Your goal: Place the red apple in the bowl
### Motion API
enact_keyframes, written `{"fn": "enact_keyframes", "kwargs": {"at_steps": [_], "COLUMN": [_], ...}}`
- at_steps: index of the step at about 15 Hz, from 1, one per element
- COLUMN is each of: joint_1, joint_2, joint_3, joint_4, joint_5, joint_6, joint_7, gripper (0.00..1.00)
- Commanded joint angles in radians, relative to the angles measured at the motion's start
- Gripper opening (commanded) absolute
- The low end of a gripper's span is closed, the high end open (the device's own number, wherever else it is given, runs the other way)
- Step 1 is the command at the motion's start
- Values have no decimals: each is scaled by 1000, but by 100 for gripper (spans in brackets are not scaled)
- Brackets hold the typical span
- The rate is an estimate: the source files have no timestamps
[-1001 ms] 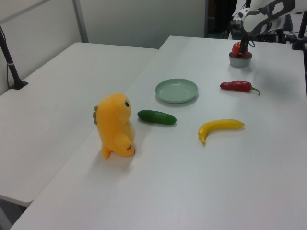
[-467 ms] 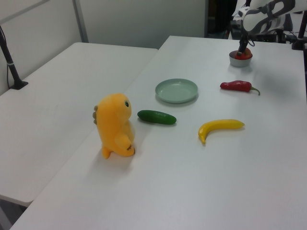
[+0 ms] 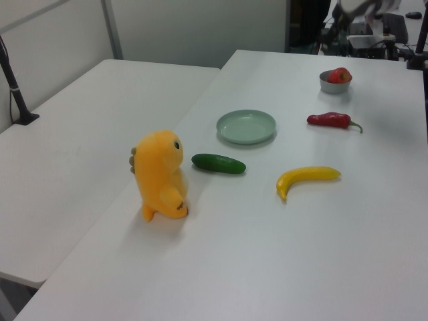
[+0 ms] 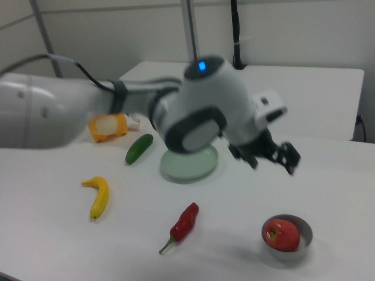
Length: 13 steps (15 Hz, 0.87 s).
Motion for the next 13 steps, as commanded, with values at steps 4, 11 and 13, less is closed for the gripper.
{"fn": "enact_keyframes", "kwargs": {"at_steps": [4,11,13], "joint_1": [80,165,168], "joint_2": [-276,-376,-381], "joint_3": [-2,203,293], "joint_4": [53,218,215], "joint_5": [1,-8,-20], "joint_6": [-421,-909,-944], "joint_7": [297,696,735], "gripper": [100,100,100]}}
